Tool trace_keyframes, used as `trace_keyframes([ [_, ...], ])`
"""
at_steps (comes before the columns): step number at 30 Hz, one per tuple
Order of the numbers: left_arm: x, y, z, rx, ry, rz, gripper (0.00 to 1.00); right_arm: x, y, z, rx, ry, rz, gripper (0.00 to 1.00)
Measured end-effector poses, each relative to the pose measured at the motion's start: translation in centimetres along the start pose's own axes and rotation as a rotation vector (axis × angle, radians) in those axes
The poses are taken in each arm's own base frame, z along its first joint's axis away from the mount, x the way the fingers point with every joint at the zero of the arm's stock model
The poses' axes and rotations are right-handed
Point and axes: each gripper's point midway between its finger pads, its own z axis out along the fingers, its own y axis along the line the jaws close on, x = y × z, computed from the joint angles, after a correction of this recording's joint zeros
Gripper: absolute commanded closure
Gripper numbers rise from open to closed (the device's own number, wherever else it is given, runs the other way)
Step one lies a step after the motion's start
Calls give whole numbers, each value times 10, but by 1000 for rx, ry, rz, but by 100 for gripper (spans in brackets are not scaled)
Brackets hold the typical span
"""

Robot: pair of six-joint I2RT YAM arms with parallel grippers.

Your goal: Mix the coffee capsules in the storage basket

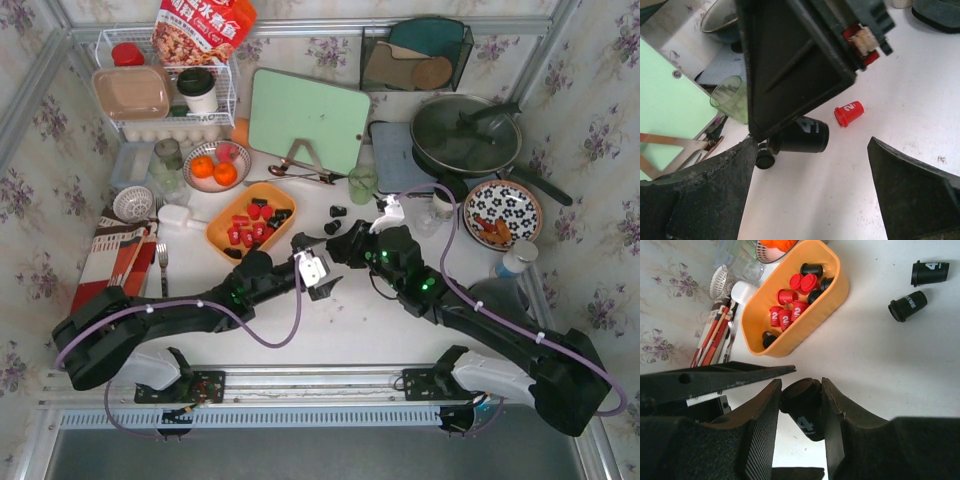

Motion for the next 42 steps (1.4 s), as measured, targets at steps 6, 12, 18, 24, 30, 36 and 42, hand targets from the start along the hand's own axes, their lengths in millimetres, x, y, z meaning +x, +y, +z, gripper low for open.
trace_keyframes([
  [6, -2, -6, 10, -15, -11, 71, 7, -4, 0, -3, -4, -29, 37, 67],
  [12, -2, -3, 13, -53, -12, 100, 26, -4, 2, -5, -14, -35, 69, 67],
  [18, -3, 1, 14, -95, -9, 109, 30, 1, 0, -6, -15, -27, 102, 66],
  [24, 1, 5, 15, -135, 8, 134, 56, 3, 0, -6, -15, -22, 112, 59],
  [30, 2, 3, 14, -137, 12, 146, 68, 0, -1, -5, -8, -38, 130, 48],
  [36, 1, -3, 12, -117, -7, 147, 71, -1, 0, -6, 2, -27, 128, 34],
  [42, 4, -5, 6, -112, -2, 147, 71, -13, 0, -10, 28, -51, 104, 32],
])
